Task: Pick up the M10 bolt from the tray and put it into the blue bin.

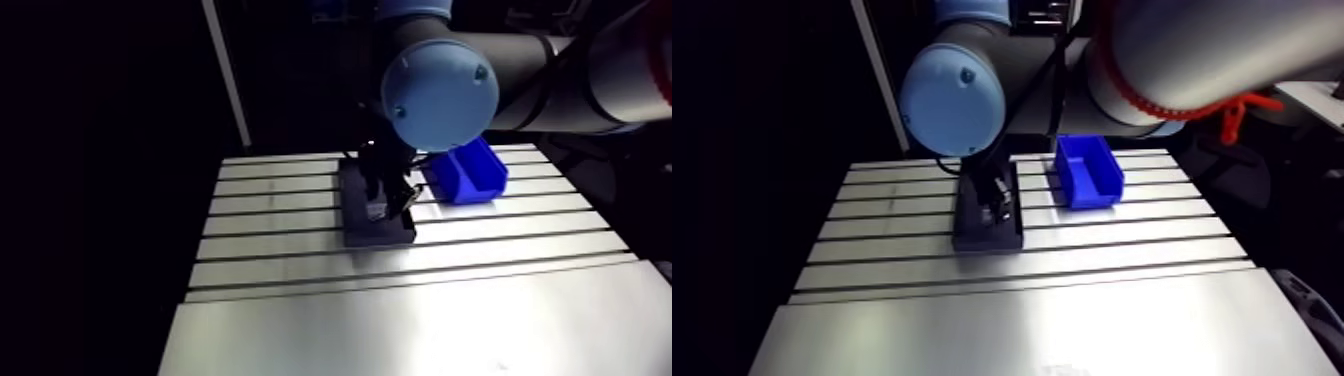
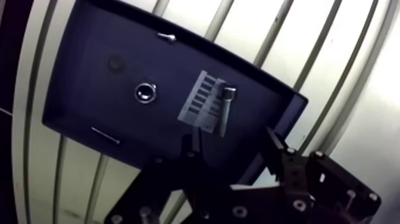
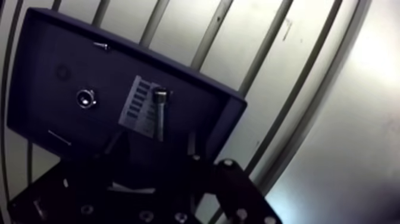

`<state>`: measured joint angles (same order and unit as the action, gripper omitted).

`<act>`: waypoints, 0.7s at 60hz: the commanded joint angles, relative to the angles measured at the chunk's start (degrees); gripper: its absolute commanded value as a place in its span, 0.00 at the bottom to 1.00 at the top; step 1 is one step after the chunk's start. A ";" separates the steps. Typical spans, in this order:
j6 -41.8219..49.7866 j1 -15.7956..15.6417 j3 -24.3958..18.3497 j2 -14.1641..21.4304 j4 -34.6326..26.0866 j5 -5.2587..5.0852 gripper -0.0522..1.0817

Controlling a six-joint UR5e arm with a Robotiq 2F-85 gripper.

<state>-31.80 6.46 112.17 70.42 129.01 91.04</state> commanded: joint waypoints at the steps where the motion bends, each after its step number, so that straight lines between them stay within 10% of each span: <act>1: -0.05 0.14 0.11 -0.76 1.28 0.15 0.44; 42: -0.04 0.49 0.38 -2.51 1.71 0.82 0.50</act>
<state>-31.79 6.82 112.50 68.55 130.55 91.26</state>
